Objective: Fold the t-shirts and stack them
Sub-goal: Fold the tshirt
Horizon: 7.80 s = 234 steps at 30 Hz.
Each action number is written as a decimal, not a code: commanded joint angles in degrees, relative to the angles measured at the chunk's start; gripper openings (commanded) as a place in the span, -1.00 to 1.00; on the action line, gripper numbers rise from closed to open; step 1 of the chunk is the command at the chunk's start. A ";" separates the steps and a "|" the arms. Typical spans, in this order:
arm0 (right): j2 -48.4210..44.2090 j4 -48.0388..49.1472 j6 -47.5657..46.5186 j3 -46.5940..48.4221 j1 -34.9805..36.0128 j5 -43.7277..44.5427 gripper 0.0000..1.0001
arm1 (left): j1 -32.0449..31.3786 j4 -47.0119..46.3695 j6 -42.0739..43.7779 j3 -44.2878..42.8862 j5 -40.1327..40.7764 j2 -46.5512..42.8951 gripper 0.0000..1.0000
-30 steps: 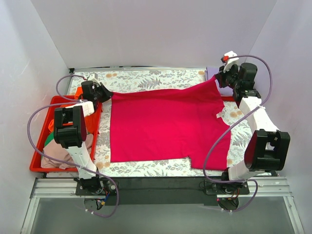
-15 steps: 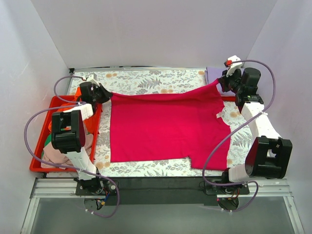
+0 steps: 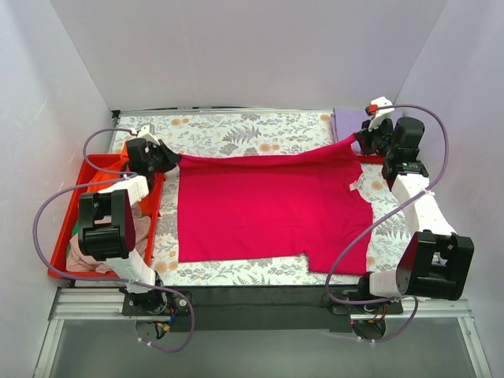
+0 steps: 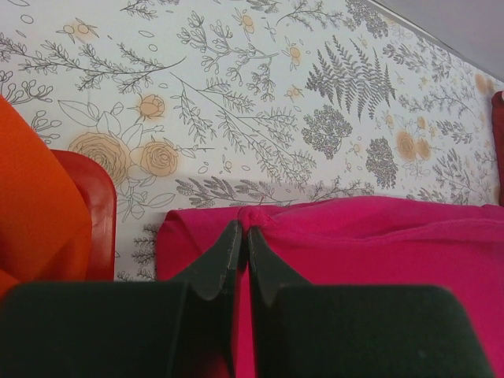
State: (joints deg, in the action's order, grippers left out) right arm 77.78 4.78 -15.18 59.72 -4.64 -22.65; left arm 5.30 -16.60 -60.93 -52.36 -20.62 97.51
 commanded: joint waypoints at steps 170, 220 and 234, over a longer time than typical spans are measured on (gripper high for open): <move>15.21 -50.48 -22.27 14.45 12.66 -9.95 0.20 | -2.22 24.07 5.56 16.06 -5.13 -35.91 -0.03; 39.82 -34.75 -7.32 29.66 -8.45 -8.19 -0.43 | -9.43 34.71 -2.62 4.54 16.93 -9.71 -0.88; 40.96 -31.50 -4.42 30.45 -8.54 -4.33 0.02 | -9.43 35.15 -1.92 4.63 18.42 -10.24 -0.97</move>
State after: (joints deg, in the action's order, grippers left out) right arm 118.50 -29.54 -20.88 87.85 -13.10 -27.99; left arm -3.95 18.11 -63.68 -47.16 -3.79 89.43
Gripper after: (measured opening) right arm 0.505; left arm 0.024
